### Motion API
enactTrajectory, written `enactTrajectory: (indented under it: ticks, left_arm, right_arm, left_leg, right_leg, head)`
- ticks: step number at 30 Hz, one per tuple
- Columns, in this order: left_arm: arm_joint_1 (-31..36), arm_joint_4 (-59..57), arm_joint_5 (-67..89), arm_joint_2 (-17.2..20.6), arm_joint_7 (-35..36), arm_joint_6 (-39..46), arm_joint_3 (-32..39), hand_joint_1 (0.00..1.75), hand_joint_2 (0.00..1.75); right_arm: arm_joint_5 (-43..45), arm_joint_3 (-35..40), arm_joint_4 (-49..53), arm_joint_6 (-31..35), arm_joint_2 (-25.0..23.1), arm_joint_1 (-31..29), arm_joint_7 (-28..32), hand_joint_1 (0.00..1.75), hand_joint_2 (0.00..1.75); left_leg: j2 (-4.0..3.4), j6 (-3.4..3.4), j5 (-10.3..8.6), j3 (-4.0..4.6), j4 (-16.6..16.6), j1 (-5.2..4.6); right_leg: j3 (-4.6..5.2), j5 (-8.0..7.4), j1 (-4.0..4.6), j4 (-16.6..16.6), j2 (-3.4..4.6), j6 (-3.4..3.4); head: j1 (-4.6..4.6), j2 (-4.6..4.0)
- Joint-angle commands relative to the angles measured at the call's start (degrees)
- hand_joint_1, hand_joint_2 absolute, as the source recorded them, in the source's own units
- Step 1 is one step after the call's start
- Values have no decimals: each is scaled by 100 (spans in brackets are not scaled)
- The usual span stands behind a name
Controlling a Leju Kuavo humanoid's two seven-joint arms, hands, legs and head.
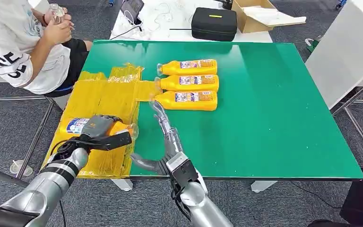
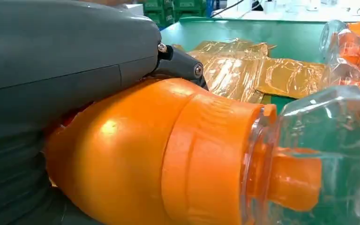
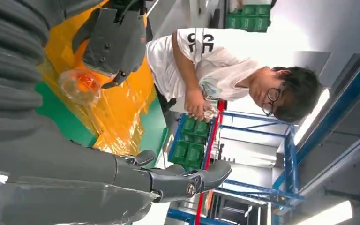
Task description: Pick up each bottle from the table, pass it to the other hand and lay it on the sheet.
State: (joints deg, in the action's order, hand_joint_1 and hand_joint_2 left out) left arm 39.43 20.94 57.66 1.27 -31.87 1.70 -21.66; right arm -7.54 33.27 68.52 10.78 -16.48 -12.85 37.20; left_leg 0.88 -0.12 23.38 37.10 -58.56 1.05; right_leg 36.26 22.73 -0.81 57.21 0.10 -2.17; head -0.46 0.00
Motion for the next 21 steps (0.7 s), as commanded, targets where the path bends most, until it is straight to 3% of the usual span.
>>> enactTrajectory:
  ticks: [1,21]
  left_arm:
    - [-143,-381,-151,-15,14,-366,161,0,175]
    - [-18,-380,-563,187,-221,-1773,68,0,175]
  right_arm:
    - [7,60,-493,-69,60,-242,-27,0,175]
    - [46,-117,-742,-179,-2,-305,-31,0,175]
  left_leg:
    - [-23,6,8,-31,8,-2]
    - [-21,4,6,-39,7,0]
  right_leg:
    - [-25,2,1,-9,16,6]
    - [-35,0,3,-8,14,7]
  head:
    - [0,0]
    - [0,0]
